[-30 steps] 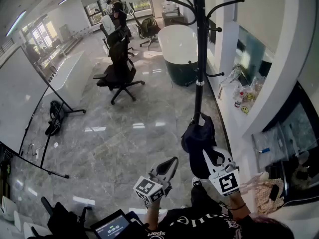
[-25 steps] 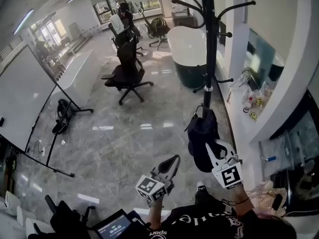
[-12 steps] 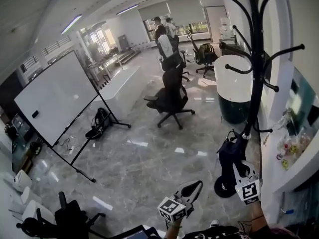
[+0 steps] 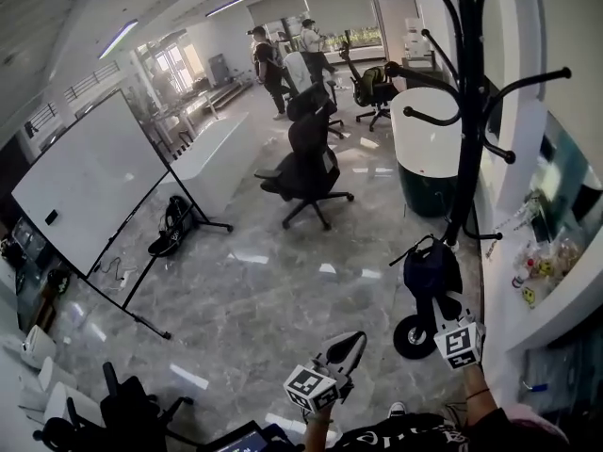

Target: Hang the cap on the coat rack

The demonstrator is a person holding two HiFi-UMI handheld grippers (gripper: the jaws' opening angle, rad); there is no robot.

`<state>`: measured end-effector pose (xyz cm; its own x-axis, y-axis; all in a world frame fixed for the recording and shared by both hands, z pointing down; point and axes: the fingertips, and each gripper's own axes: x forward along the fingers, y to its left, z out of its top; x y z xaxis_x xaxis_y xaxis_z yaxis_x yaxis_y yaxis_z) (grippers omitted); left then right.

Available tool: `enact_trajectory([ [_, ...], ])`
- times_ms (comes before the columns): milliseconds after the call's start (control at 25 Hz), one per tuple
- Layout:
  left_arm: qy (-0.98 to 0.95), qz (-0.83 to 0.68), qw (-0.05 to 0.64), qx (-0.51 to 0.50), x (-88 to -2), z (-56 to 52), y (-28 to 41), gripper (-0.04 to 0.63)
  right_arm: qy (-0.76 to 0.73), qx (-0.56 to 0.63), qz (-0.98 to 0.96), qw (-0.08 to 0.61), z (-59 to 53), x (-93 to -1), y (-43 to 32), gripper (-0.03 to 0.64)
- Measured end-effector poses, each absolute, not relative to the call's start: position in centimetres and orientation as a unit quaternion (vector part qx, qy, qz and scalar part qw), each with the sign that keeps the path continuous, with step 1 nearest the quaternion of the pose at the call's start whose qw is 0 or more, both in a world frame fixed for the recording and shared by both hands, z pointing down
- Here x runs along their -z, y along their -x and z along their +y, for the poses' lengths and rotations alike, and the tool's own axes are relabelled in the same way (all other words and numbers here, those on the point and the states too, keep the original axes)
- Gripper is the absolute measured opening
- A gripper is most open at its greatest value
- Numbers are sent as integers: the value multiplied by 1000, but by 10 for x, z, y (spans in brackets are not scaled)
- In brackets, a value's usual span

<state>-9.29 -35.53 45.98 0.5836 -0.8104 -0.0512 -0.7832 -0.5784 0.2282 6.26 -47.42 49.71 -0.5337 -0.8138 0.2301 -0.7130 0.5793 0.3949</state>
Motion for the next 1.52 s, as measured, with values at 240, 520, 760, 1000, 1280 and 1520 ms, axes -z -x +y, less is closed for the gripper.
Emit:
enact_trajectory([
  [240,-896,-428,98,68,-454,-351,76,5,-451,94,-859,224,-477,-518,-76,28],
  [520,-898,-421,108,64,-449,-346,75,5,-443,62,-850,278,-485,-572,-71,28],
  [760,-900,-417,111,67,-447,-340,80,5,-461,-11,-851,251,-494,-581,-73,67],
  [1000,-909,-396,116,62,-451,-324,73,5,-474,-29,-855,210,-462,-561,-78,158],
  [1280,-923,-364,111,64,-444,-299,63,5,-480,-99,-869,63,-401,-503,-77,158],
  [1520,-937,-328,108,57,-445,-263,51,5,-476,-108,-873,7,-333,-478,-69,152],
])
